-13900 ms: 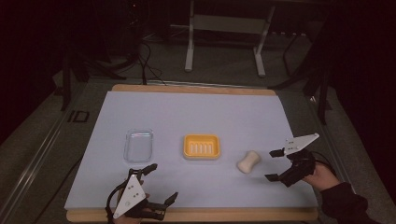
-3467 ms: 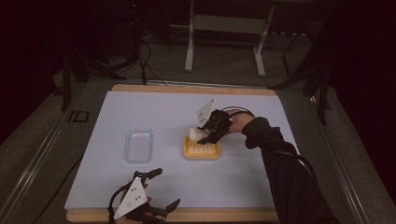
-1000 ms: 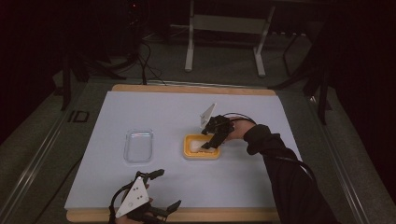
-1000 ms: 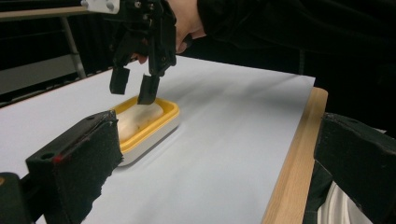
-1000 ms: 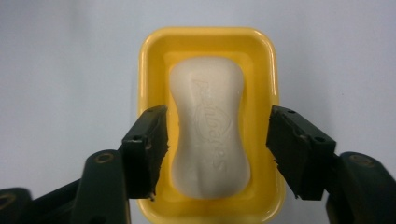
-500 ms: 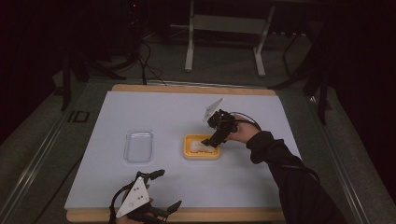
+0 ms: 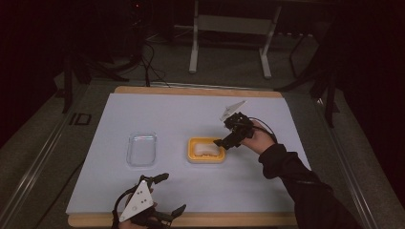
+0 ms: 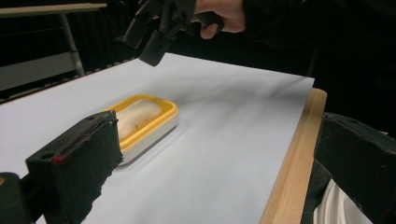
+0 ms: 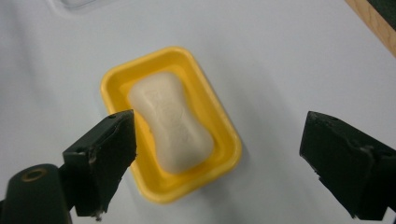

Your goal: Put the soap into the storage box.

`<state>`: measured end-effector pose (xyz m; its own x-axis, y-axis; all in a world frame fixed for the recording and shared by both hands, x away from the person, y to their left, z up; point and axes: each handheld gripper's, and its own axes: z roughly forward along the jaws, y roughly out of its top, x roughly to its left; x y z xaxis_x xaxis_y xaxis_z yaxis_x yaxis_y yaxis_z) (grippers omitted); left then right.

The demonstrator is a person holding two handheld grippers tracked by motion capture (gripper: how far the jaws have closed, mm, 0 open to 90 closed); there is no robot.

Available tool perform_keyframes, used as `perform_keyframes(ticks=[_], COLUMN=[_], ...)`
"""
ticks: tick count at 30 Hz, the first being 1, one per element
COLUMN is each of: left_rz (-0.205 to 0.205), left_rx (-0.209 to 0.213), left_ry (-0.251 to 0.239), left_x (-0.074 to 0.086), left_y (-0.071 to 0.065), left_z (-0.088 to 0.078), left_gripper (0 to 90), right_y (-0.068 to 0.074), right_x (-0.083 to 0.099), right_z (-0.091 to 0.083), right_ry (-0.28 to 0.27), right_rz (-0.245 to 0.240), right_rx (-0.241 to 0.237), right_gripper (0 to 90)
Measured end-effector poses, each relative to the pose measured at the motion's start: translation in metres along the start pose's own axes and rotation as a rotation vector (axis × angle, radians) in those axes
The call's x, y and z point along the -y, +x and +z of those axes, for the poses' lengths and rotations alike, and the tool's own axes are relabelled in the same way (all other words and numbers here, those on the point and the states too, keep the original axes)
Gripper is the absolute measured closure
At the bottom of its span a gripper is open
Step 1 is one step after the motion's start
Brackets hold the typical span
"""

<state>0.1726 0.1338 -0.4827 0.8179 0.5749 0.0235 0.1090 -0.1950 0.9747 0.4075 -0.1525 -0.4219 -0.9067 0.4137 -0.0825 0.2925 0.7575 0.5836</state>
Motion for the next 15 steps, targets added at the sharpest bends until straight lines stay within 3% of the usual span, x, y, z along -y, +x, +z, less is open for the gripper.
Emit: perform_keyframes(ticks=[3, 6, 11, 15], left_rz=[-0.004, -0.001, -0.005, -0.007], left_rx=[0.001, 0.003, 0.002, 0.001], left_ry=[-0.001, -0.003, -0.004, -0.005], left_x=[0.000, 0.000, -0.001, -0.001], left_y=[0.000, -0.001, -0.001, -0.001], left_z=[0.000, 0.000, 0.000, 0.001], left_gripper=[0.9, 0.9, 0.9, 0.9], right_y=[0.000, 0.000, -0.001, 0.000], right_x=[0.005, 0.017, 0.034, 0.042], right_z=[-0.004, -0.010, -0.019, -0.026], right_ry=[-0.010, -0.031, -0.062, -0.086], right_rz=[0.012, 0.037, 0.089, 0.100], right_rx=[0.001, 0.033, 0.033, 0.047], right_gripper=[10.7, 10.7, 10.7, 10.7])
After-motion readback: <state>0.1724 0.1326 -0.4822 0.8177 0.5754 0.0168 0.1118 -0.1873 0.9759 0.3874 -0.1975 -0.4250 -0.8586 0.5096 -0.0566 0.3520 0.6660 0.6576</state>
